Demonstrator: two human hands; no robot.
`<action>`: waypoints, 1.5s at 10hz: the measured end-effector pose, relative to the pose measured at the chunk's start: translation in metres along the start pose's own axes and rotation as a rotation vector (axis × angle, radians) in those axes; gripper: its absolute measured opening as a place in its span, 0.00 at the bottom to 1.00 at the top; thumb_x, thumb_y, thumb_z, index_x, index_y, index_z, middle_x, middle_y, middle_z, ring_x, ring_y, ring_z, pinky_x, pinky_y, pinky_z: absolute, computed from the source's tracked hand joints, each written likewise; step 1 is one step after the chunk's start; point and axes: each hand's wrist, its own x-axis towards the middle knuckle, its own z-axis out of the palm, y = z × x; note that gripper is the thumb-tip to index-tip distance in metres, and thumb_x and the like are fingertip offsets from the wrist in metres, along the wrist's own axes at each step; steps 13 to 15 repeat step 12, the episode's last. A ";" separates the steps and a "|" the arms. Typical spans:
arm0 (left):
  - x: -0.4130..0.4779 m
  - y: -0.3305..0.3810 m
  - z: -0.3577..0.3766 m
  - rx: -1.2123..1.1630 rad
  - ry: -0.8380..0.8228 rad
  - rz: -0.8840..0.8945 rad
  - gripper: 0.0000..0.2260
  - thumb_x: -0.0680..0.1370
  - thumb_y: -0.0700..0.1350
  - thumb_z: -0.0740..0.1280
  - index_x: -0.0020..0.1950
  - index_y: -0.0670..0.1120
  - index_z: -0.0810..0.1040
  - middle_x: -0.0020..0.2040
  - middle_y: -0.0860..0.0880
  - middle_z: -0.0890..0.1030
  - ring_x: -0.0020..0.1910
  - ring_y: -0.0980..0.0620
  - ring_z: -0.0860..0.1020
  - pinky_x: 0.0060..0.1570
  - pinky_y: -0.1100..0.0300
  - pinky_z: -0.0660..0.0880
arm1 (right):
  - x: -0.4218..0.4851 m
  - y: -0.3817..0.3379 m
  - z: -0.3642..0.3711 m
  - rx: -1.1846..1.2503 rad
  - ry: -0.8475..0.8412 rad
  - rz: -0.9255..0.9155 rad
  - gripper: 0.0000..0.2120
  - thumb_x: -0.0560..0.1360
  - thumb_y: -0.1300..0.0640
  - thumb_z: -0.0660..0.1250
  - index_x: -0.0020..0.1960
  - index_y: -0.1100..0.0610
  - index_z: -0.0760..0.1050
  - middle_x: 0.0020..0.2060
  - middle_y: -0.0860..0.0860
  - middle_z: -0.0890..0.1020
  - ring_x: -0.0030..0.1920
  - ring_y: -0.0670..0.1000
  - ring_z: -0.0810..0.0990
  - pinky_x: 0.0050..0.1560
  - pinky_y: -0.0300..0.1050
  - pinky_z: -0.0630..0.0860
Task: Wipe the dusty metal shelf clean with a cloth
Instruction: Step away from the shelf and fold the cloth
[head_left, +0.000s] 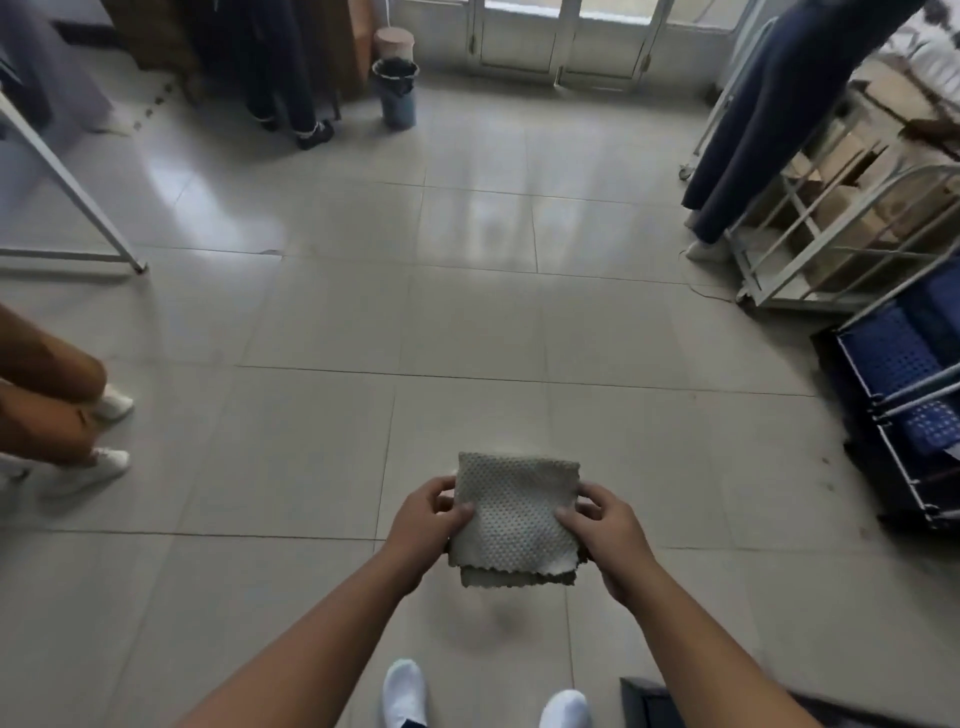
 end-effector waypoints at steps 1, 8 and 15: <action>0.031 -0.061 0.004 0.081 0.060 -0.088 0.11 0.75 0.44 0.69 0.57 0.52 0.77 0.47 0.49 0.84 0.44 0.52 0.83 0.41 0.51 0.81 | 0.040 0.057 0.005 -0.035 -0.081 0.121 0.16 0.71 0.63 0.68 0.52 0.43 0.80 0.45 0.55 0.86 0.45 0.57 0.85 0.38 0.49 0.79; 0.410 -0.460 0.032 0.113 0.167 -0.223 0.16 0.74 0.34 0.67 0.57 0.52 0.77 0.48 0.45 0.83 0.43 0.49 0.83 0.43 0.46 0.82 | 0.457 0.469 0.027 -0.188 0.011 0.167 0.20 0.72 0.66 0.66 0.61 0.52 0.76 0.52 0.55 0.83 0.51 0.54 0.83 0.56 0.55 0.79; 0.535 -0.583 0.047 0.379 0.214 -0.244 0.21 0.74 0.37 0.64 0.66 0.50 0.72 0.49 0.49 0.81 0.47 0.47 0.80 0.50 0.46 0.78 | 0.575 0.589 0.050 -0.380 0.086 0.120 0.20 0.71 0.64 0.62 0.59 0.47 0.75 0.52 0.50 0.84 0.44 0.50 0.81 0.42 0.44 0.77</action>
